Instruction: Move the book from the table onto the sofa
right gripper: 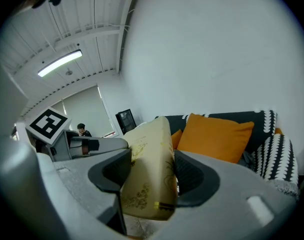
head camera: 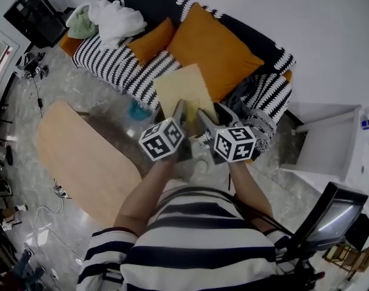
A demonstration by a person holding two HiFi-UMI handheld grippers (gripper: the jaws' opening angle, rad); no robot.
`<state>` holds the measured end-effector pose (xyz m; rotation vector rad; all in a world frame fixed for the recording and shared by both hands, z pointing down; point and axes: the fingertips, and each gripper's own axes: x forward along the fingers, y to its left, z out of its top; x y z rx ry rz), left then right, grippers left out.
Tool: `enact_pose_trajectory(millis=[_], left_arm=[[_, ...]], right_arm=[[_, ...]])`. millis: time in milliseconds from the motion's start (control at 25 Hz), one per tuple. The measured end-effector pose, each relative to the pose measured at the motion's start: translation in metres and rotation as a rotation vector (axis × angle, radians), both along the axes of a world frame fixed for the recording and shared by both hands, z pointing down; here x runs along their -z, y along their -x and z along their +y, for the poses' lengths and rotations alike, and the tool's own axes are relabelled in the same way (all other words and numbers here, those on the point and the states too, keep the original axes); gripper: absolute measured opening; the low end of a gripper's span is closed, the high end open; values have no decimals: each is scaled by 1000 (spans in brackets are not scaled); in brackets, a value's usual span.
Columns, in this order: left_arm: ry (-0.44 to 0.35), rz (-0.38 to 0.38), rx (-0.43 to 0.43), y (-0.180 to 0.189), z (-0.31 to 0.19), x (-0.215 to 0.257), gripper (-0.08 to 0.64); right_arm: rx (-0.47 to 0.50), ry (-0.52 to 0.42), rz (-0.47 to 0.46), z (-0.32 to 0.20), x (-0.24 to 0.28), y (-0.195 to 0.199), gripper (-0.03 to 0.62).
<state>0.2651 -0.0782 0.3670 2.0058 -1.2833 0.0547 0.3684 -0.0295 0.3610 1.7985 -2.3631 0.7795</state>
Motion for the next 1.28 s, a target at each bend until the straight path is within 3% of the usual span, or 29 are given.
enact_pose_trajectory(millis=[480,880,1280], left_arm=[[-5,-26,65,-22,-18,-14,301],[61,-28,90,-5,-34,-48,301],[129,-11,82,9,-87,-89,301]], right_arm=[[77,14,-25,-26,-18,-26,262],[115,92,-24,-45,-49,-9,259],[132,193,-3,-98,-86,6,255]])
